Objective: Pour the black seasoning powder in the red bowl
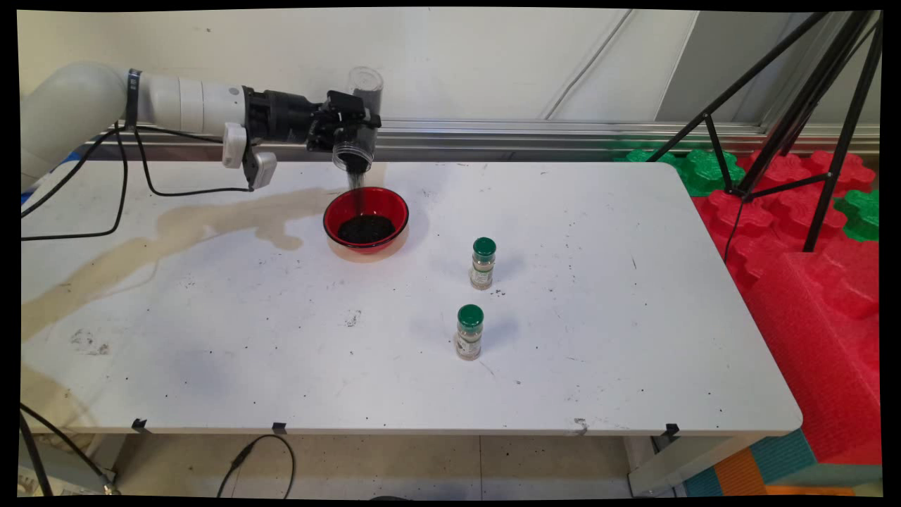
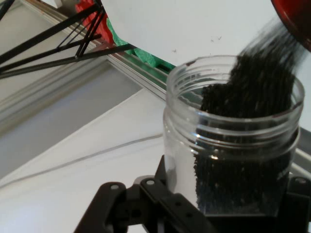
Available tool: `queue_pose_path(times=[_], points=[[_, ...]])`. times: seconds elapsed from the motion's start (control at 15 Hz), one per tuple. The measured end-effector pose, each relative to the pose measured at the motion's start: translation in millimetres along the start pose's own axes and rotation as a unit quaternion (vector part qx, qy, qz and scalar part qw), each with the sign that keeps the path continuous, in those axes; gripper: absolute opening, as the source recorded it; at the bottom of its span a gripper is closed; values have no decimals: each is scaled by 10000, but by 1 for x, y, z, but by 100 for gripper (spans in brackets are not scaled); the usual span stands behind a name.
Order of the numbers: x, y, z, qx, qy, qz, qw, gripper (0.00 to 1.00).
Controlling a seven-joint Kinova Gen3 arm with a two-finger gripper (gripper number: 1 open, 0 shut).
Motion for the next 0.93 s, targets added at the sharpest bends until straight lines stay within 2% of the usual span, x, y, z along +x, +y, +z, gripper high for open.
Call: queue_pose_path(times=[0.4, 0.73, 0.93], points=[[1, 1, -2, -48, 1, -749, 9972, 0], [1, 0, -4, -57, 12, -1399, 9902, 0], [1, -1, -6, -44, 20, -1823, 9832, 0]])
